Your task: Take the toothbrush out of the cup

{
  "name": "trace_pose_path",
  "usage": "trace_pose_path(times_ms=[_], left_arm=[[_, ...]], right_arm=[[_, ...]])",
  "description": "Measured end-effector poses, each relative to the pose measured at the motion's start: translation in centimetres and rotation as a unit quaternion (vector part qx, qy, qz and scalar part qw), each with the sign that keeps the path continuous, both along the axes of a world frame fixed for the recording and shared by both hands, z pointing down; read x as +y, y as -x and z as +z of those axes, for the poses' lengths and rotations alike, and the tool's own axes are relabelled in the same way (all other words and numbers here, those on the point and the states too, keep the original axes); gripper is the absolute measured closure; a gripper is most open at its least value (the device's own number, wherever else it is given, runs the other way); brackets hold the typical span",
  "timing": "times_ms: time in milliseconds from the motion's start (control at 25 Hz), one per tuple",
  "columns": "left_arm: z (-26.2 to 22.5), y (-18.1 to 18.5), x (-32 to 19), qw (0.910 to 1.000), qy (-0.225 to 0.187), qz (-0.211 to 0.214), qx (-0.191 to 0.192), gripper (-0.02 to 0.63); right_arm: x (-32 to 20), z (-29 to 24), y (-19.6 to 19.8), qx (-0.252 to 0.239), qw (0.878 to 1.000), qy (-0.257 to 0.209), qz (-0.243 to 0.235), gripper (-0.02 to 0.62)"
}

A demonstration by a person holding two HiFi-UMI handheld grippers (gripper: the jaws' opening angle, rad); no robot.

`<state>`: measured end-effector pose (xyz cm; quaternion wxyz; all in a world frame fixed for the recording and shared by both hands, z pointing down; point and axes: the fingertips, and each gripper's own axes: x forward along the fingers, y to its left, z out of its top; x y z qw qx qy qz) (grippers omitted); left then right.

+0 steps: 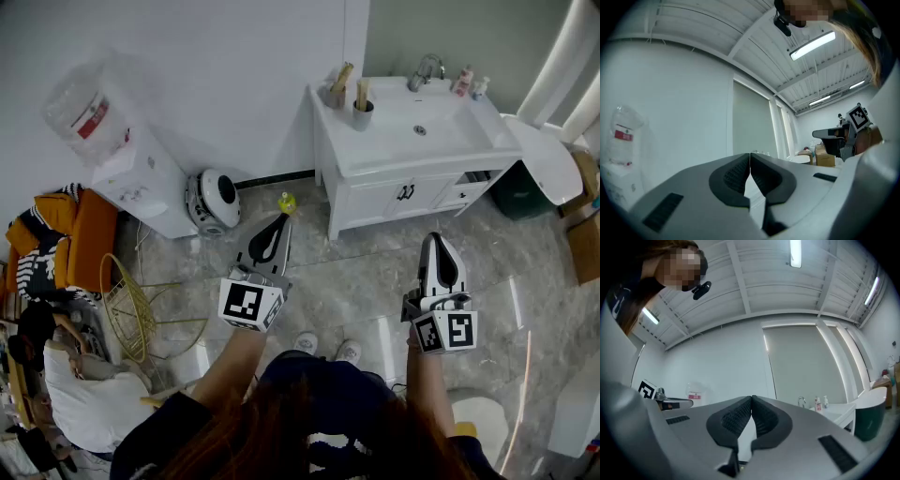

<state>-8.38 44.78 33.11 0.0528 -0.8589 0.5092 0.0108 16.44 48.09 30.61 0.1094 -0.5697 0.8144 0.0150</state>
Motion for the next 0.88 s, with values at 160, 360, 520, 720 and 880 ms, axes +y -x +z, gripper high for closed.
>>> trace_pose_path(times_ms=[160,360,520,720,880], left_arm=[[-0.5,0.6,-0.4,0.9999,-0.004,0.008,0.005,0.584],[-0.4,1.3,-1.0,0.9998,-0.005,0.016,0.01,0.584],[-0.2,2.9,-1.6,0.9997,-0.002,0.014,0.019,0.584],[-0.4,4.6,-2.7,0.9994,-0.007,0.025,0.022,0.584],[-0.1,5.9,-3.8,0.9991,-0.002,0.037,0.02,0.584]], right_arm=[[0.0,-0.7,1.5,0.001,1.0,-0.009,-0.002,0.581],[-0.2,-1.0,2.6,-0.004,1.0,-0.018,-0.007,0.581],[-0.6,-1.4,3.6,-0.034,0.999,-0.021,-0.011,0.581],[-1.8,-1.3,5.8,-0.03,0.999,-0.019,-0.006,0.581],[-3.0,-1.0,7.2,-0.038,0.999,-0.017,0.004,0.581]])
